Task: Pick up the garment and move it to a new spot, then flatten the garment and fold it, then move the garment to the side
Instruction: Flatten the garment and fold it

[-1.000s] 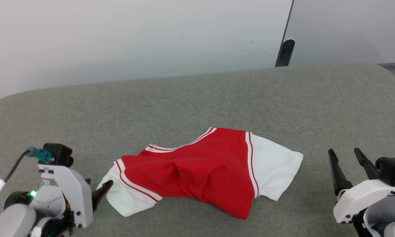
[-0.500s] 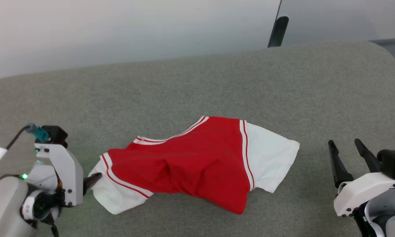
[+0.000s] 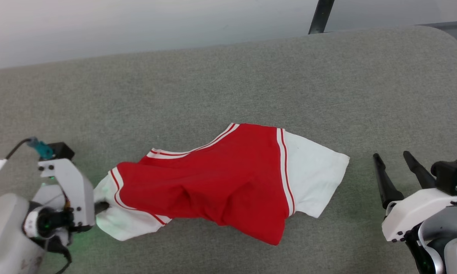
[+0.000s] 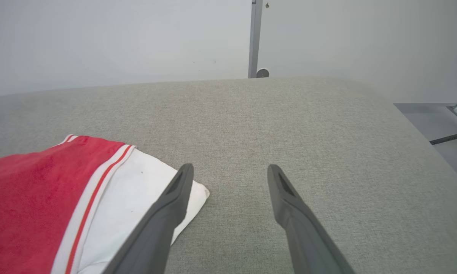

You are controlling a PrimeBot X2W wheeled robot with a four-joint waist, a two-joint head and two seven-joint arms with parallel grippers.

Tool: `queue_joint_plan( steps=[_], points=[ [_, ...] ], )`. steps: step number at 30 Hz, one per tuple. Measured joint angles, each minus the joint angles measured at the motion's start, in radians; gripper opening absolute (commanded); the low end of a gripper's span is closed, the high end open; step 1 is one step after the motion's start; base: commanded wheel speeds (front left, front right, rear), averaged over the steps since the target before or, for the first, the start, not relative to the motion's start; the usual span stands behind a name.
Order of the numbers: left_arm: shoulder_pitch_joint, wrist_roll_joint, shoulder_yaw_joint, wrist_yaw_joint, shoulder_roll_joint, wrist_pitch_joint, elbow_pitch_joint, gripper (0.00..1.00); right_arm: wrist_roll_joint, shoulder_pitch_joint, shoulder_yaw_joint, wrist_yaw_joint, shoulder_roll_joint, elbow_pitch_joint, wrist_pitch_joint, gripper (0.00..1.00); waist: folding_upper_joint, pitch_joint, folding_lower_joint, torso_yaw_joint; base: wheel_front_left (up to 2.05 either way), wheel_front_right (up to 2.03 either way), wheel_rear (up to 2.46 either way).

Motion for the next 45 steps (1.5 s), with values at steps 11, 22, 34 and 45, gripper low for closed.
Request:
queue_joint_plan(
  steps=[11,22,34,45],
  points=[
    [-0.068,0.01,-0.034,-0.012,-0.036,0.026,0.008,0.0,0.16,-0.117,0.063,0.0,-0.102,-0.005,0.35,1.0,0.0,0.01,0.0,0.046,0.0,0.0,0.0],
    [-0.154,0.044,-0.077,-0.036,-0.1,0.013,0.0,0.0,0.24,-0.248,0.101,0.0,-0.188,0.102,0.609,1.0,0.0,0.057,0.0,0.11,0.0,0.0,0.0],
    [-0.218,0.051,-0.087,-0.065,-0.139,-0.014,0.036,0.0,0.275,-0.316,0.12,-0.001,-0.191,0.284,0.686,0.0,0.0,0.123,0.0,0.163,0.0,0.0,0.0],
    [-0.26,0.054,-0.104,-0.079,-0.149,-0.008,0.098,0.0,0.344,-0.398,0.156,-0.001,-0.213,0.367,0.75,0.0,0.0,0.1,0.0,0.169,0.0,0.0,0.0]
  ],
)
